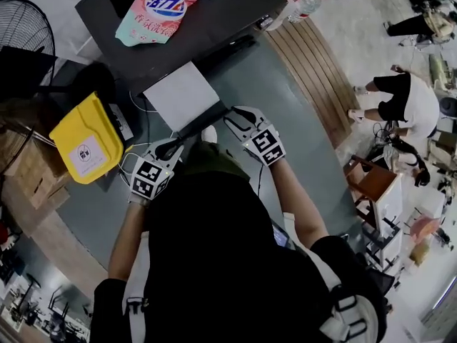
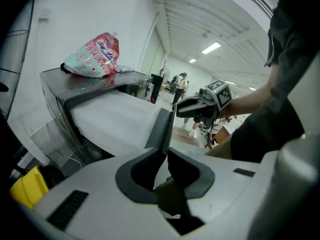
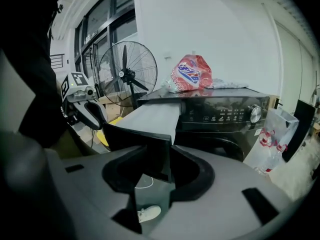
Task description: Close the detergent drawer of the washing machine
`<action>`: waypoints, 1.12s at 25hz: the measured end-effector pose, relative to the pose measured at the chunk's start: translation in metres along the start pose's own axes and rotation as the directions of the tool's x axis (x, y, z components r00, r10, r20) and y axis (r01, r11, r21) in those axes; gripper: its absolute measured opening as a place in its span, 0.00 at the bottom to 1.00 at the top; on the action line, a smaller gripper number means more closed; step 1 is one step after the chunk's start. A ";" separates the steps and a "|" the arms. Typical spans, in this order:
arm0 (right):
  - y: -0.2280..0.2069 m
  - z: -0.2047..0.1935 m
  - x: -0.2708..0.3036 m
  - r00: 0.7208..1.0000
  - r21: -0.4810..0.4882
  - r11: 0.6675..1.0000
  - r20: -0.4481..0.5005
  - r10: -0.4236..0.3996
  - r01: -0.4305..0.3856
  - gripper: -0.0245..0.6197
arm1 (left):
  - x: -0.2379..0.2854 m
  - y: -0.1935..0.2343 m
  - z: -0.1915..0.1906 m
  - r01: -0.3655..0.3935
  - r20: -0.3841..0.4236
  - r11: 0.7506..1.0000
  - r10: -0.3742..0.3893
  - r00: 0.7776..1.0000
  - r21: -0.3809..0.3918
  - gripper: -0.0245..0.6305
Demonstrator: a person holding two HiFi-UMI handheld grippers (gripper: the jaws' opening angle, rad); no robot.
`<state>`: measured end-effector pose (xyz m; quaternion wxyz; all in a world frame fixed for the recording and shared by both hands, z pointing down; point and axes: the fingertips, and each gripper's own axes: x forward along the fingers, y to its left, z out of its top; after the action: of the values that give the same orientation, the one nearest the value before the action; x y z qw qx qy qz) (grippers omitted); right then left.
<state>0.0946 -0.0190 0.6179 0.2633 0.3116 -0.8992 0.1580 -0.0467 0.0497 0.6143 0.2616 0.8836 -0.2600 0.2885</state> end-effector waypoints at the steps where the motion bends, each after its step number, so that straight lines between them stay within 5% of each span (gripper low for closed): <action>1: -0.001 0.002 0.002 1.000 -0.001 1.000 0.002 0.007 -0.007 0.28 | 0.000 0.003 0.001 -0.017 0.001 1.000 0.017 1.000 -0.008 0.13; 10: -0.009 0.009 0.014 0.999 -0.021 0.999 0.015 0.051 -0.050 0.26 | 0.001 0.018 0.007 -0.112 0.022 0.993 0.113 0.993 -0.044 0.13; 28: -0.021 0.038 0.044 0.999 -0.004 0.999 0.032 0.038 -0.038 0.26 | -0.010 0.059 0.025 -0.145 0.060 0.988 0.149 0.987 -0.059 0.13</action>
<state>0.0639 -0.0728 0.6149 0.2462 0.2967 -0.9093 0.1563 -0.0800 -0.0052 0.6090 0.2551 0.8633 -0.3405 0.2714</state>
